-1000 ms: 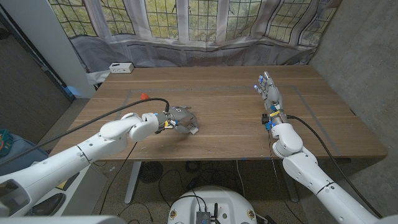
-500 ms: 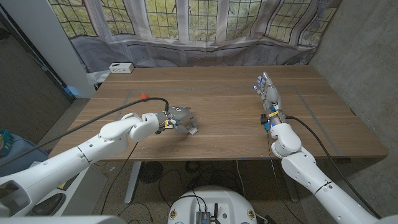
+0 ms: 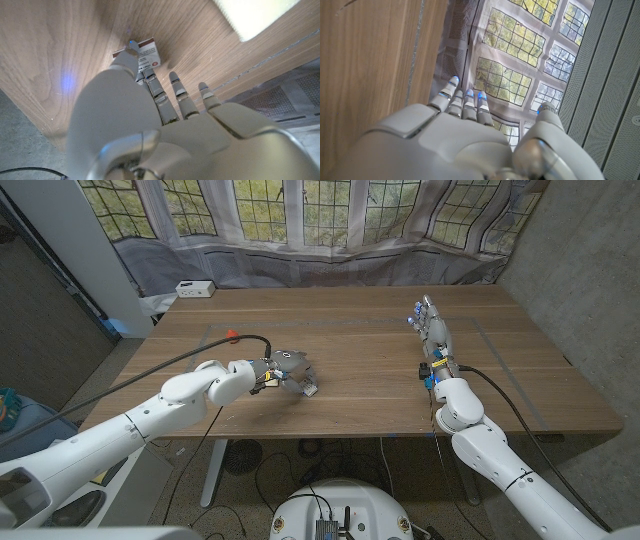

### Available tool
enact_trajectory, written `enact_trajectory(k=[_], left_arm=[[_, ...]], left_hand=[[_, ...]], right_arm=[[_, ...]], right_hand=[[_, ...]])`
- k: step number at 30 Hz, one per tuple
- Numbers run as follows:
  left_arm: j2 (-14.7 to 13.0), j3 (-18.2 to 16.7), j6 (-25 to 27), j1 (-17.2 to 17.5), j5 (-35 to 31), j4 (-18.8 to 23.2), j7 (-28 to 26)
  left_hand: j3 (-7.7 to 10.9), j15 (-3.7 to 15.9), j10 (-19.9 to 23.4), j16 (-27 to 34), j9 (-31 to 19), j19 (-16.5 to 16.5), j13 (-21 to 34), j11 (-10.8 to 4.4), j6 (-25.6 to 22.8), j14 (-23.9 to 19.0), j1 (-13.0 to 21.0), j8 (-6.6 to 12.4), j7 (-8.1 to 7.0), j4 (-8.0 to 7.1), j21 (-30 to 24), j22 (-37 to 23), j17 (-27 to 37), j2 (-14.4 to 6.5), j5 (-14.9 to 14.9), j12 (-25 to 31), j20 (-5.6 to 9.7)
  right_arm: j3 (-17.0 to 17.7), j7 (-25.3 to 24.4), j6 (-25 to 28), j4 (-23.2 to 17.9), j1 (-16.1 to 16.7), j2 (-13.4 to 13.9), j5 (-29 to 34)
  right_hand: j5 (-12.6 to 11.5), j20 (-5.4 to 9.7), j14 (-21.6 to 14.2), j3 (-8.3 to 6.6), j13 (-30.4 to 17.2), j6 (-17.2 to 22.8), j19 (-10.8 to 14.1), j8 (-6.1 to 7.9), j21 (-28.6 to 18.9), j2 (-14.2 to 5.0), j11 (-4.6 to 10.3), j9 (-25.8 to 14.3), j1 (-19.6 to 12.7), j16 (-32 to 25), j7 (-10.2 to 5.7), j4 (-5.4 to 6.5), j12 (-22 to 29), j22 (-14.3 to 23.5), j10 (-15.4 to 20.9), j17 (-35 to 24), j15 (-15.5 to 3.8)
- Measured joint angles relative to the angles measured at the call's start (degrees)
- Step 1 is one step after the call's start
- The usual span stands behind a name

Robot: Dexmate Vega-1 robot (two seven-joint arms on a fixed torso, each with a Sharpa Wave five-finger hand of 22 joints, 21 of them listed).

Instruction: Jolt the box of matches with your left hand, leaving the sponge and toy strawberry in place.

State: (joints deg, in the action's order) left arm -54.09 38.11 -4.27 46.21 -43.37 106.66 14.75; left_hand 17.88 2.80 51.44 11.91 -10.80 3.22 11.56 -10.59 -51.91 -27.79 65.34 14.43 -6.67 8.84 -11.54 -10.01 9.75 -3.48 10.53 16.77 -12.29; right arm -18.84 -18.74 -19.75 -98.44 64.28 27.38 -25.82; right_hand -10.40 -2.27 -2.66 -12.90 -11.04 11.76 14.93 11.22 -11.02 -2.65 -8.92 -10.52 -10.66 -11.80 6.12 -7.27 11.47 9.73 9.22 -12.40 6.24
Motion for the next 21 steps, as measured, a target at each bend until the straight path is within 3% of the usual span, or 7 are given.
enact_trajectory(k=[15, 21], left_arm=[[-0.7, -0.9, 0.9, -0.3, 0.2, 1.2, 0.2], [-1.1, -1.9, 1.8, -0.3, 0.8, 2.1, 0.3]], left_hand=[[-0.25, -0.06, 0.1, 0.0, -0.5, 1.1, 0.0, -0.04, -1.3, -1.2, 1.1, -0.32, 0.02, -0.23, 0.0, 0.0, 0.0, -0.4, -0.4, 0.0, 0.09], [-0.27, -0.04, 0.5, 0.0, -0.4, 1.1, 2.6, 0.14, -1.8, -1.2, 1.1, -0.47, 0.35, -0.21, 0.0, 0.0, 0.0, -0.4, -0.6, 0.0, 0.09]], right_arm=[[0.2, -0.5, -0.6, -0.6, 0.5, -0.1, 0.7], [0.4, -0.6, -0.8, -0.9, 0.6, -0.1, 0.8]], right_hand=[[0.0, 0.01, 0.0, 0.0, 0.0, 0.0, 0.0, 0.0, 0.0, 0.0, 0.0, 0.0, 0.0, 0.0, 0.0, 0.0, 0.0, 0.0, 0.0, 0.0, 0.0], [0.0, 0.01, 0.0, 0.0, 0.0, 0.0, 0.0, 0.0, 0.0, 0.0, 0.0, 0.0, 0.0, 0.0, 0.0, 0.0, 0.0, 0.0, 0.0, 0.0, -0.01]])
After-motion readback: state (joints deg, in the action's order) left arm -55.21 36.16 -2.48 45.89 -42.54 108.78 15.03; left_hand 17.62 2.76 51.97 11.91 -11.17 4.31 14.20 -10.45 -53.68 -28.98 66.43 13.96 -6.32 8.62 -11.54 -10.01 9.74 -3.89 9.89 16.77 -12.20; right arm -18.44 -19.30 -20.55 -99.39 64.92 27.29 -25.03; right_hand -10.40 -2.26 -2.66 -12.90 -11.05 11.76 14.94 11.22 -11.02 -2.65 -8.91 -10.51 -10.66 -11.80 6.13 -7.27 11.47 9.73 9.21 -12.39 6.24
